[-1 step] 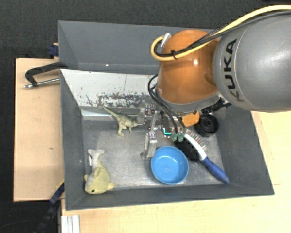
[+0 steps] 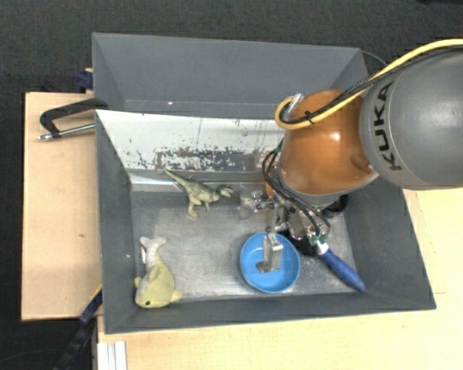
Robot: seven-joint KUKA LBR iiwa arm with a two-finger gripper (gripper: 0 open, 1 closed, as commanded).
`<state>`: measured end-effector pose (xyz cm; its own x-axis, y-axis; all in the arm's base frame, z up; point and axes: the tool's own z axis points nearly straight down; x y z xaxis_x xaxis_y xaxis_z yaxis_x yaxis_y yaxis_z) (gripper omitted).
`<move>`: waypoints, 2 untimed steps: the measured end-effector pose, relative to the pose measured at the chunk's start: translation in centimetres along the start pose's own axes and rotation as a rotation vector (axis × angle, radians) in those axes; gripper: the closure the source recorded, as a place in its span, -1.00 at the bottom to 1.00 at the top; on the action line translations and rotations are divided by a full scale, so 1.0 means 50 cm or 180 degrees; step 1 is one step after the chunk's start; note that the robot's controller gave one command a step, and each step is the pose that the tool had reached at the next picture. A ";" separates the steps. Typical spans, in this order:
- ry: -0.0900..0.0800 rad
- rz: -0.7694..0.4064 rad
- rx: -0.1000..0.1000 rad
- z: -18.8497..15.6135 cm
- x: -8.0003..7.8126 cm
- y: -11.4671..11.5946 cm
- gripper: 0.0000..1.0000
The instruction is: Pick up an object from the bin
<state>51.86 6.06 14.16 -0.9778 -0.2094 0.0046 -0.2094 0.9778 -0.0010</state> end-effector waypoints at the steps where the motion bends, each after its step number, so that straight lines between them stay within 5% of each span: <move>1: -0.0007 -0.1608 -0.0004 0.135 -0.016 -0.040 -1.00; 2: -0.0020 -0.1605 -0.0004 0.132 -0.019 -0.039 1.00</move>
Offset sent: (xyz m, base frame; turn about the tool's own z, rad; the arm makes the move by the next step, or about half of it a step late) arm 0.0121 -0.0183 -0.0666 -0.5063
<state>53.15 4.34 7.57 -0.7550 -0.6557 -0.0017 -0.6557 0.7550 0.0010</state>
